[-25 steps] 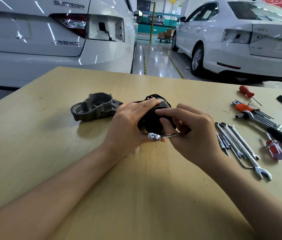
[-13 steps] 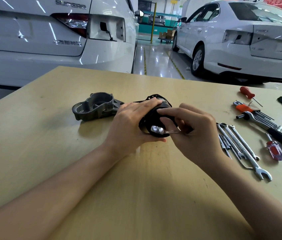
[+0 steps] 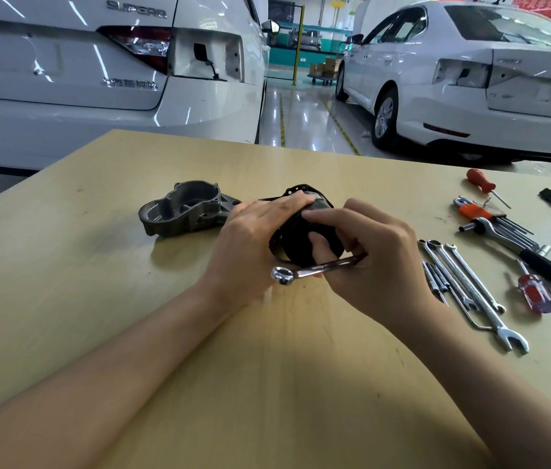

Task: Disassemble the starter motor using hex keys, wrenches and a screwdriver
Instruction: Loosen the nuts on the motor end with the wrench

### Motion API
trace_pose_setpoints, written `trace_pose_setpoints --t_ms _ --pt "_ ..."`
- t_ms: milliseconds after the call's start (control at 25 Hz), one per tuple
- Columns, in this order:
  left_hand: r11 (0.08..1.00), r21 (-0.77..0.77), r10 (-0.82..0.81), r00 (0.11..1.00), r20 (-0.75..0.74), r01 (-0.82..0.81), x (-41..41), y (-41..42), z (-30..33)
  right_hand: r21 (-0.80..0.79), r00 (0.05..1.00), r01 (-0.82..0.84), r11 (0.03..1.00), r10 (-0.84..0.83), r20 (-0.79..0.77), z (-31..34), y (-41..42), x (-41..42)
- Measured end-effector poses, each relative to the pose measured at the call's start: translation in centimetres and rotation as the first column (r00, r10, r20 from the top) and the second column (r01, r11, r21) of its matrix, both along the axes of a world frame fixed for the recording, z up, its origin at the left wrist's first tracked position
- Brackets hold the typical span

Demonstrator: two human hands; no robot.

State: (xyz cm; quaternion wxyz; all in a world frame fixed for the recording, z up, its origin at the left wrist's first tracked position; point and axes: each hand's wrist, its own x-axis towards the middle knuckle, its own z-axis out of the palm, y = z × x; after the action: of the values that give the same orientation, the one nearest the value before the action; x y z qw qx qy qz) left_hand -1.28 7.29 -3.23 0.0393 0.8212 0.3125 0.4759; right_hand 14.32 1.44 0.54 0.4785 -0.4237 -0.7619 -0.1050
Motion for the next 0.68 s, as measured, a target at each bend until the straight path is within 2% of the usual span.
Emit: trace_pose_setpoints --t_ms 200,480,680 --pt "1.0 0.007 0.014 1.0 -0.019 -0.014 0.09 0.09 -0.01 -0.022 0.996 0.08 0.997 -0.081 -0.047 0.13 0.04 -0.05" --pt "1.0 -0.005 -0.025 1.0 0.0 0.025 -0.08 -0.04 0.07 -0.009 1.0 0.014 1.0 -0.014 -0.025 -0.05 -0.03 0.0" --pt "1.0 -0.01 0.016 1.0 -0.004 -0.016 0.12 0.16 -0.19 -0.037 0.995 0.061 0.997 -0.063 -0.071 -0.03 0.09 0.17"
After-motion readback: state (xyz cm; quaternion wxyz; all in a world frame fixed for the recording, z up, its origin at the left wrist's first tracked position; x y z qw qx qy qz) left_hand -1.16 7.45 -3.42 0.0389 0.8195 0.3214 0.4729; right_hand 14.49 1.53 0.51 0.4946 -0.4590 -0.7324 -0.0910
